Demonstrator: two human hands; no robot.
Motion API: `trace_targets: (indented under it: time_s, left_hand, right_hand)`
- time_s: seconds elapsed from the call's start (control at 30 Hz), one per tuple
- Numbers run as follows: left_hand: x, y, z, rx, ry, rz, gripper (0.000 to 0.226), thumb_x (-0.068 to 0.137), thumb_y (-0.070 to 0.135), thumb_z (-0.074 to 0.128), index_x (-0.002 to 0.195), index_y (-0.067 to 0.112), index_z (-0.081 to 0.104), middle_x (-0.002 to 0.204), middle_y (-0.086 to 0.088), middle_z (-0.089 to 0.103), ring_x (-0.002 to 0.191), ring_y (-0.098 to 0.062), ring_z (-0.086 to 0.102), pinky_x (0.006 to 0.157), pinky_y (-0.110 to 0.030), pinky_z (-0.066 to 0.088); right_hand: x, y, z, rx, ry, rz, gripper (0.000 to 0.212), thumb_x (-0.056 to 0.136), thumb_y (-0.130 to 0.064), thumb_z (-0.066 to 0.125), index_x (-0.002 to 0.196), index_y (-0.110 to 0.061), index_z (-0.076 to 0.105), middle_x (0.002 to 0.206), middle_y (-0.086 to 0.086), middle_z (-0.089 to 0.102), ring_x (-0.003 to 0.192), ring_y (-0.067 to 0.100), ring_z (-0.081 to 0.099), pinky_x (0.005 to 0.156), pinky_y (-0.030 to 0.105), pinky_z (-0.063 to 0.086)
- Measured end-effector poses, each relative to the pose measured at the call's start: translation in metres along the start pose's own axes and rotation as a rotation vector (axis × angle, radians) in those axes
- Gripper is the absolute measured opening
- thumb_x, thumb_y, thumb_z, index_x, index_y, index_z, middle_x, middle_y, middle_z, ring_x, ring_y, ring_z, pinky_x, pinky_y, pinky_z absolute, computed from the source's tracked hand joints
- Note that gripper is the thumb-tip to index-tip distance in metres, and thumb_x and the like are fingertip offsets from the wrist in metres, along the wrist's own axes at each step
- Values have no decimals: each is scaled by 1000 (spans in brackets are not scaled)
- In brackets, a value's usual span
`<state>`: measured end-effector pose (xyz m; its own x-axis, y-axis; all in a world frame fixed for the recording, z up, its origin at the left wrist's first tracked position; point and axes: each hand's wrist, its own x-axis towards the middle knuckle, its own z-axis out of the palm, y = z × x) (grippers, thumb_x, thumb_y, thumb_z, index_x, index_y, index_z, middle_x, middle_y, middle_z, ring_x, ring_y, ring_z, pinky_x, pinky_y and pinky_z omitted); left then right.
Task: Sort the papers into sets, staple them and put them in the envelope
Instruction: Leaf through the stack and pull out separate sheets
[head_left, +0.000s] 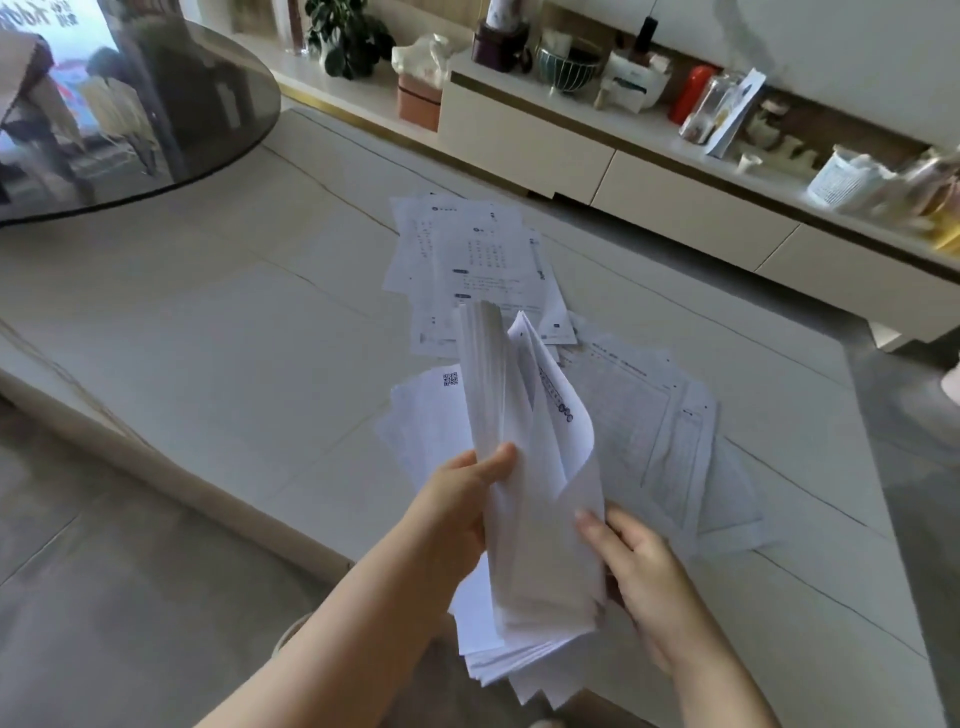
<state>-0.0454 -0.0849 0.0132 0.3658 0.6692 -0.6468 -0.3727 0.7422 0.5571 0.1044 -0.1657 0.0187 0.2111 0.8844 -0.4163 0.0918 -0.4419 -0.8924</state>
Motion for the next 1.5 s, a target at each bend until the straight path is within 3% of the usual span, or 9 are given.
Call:
trace_targets:
  time_s: [0.2,0.33,0.37,0.4,0.57,0.83,1.07,1.2,1.5]
  left_hand:
    - [6,-1,-1,161,185,103,7,91,10,62,96,6,63,95,-17,71,77,-28,67,84,-47,55]
    - [3,-2,3,277,235,282,57,89,1,59,138,23,41,115,-4,64,86,-20,65,81,-43,55]
    - [2,-2,3,361,237,339,73,88,0,58,145,35,28,124,4,55,91,-12,61,84,-42,55]
    - [1,-2,4,455,236,392,81,89,-1,57,146,44,22,129,11,46,93,-6,56,87,-41,54]
    - [-2,-3,7,662,274,399,37,90,1,51,95,32,69,111,1,62,83,-14,63,76,-30,54]
    - [-8,-15,26,717,251,399,47,80,42,72,50,16,48,40,10,32,36,-8,31,40,-15,25]
    - [-5,-11,23,735,324,428,14,81,14,65,67,13,63,63,5,55,61,-14,51,57,-25,42]
    - [-2,-4,13,720,381,459,7,81,12,63,77,7,65,70,2,58,64,-14,54,58,-25,44]
    - [-5,3,8,610,320,460,32,81,0,59,100,25,64,99,-1,65,83,-16,64,72,-33,57]
  right_hand:
    - [13,-6,-31,280,-25,203,45,91,-55,43,110,-23,69,106,4,73,101,18,67,93,39,48]
    - [17,-2,-37,98,165,182,39,76,-39,70,103,-10,67,99,16,68,100,31,63,96,44,45]
    - [18,0,-39,34,247,155,41,72,-37,69,89,-1,62,111,33,41,118,35,31,102,55,21]
    - [19,2,-41,-19,283,124,39,70,-35,66,75,1,51,85,-6,42,83,10,33,77,34,17]
    - [15,6,-55,52,357,118,17,88,-13,62,83,3,62,76,11,58,73,24,51,67,31,39]
    - [0,-6,-37,189,-30,155,38,61,-18,76,91,-1,59,78,13,66,70,23,62,63,31,49]
    - [11,6,-48,427,35,193,33,76,-15,73,105,-3,64,96,19,70,84,31,65,73,38,52]
    - [20,29,-63,-67,265,179,13,88,-3,61,101,-5,59,85,12,69,71,27,64,69,41,52]
    - [26,34,-67,-37,317,154,16,89,7,56,84,-6,64,80,16,67,69,27,65,62,39,60]
